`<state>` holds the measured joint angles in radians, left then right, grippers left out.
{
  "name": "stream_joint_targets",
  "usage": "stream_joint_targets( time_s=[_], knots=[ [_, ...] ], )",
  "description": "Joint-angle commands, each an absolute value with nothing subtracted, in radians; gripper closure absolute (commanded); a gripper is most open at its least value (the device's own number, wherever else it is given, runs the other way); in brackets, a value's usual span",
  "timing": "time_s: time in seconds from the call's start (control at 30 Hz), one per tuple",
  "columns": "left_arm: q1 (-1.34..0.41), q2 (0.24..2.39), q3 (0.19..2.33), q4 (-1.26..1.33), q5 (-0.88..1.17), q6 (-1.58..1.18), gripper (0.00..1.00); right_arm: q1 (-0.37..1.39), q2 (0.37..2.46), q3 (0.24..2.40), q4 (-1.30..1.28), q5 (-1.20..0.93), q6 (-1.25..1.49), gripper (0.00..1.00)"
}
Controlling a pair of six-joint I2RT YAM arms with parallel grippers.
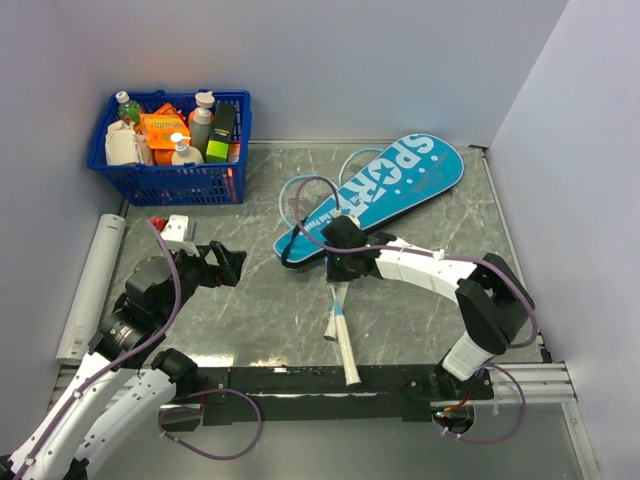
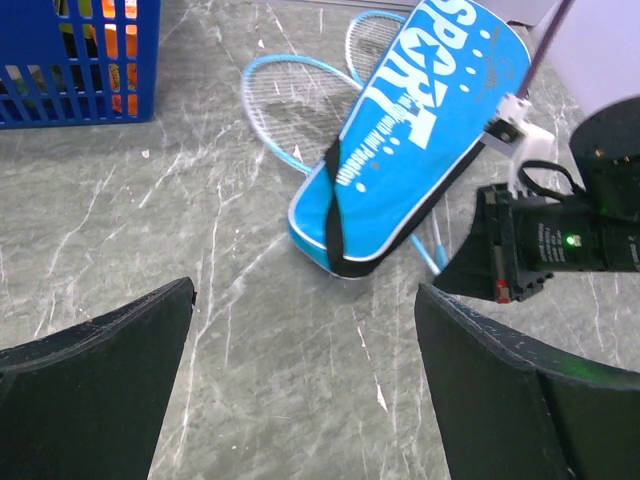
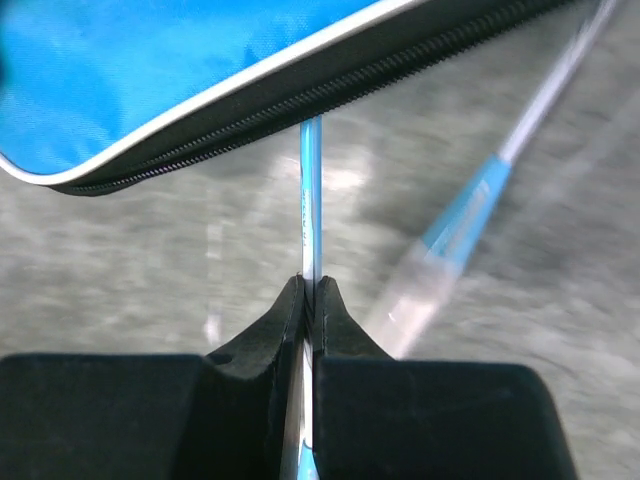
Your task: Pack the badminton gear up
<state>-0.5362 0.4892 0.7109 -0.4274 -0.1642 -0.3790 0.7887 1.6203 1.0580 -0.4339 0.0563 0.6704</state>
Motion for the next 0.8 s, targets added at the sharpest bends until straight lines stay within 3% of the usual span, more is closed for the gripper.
stream_joint_targets(
  time_s=[0.0,0.27,0.77],
  knots=[
    [-0.535,0.480,0.712,-0.393,-0.175,-0.379,0.04,0.755,1.482,1.009,-0.402,0.115,0.678,1.00],
    [-0.534,0.482,0.712,-0.394,-0.169,-0.379,0.04,0.644,1.388,0.899,-0.428,0.170,0.683,1.00],
    [-0.535,0.479,0.710,-0.391,-0.153,-0.376,0.04,0.476,1.517,0.782,-0.387,0.206,0.784,1.00]
  ],
)
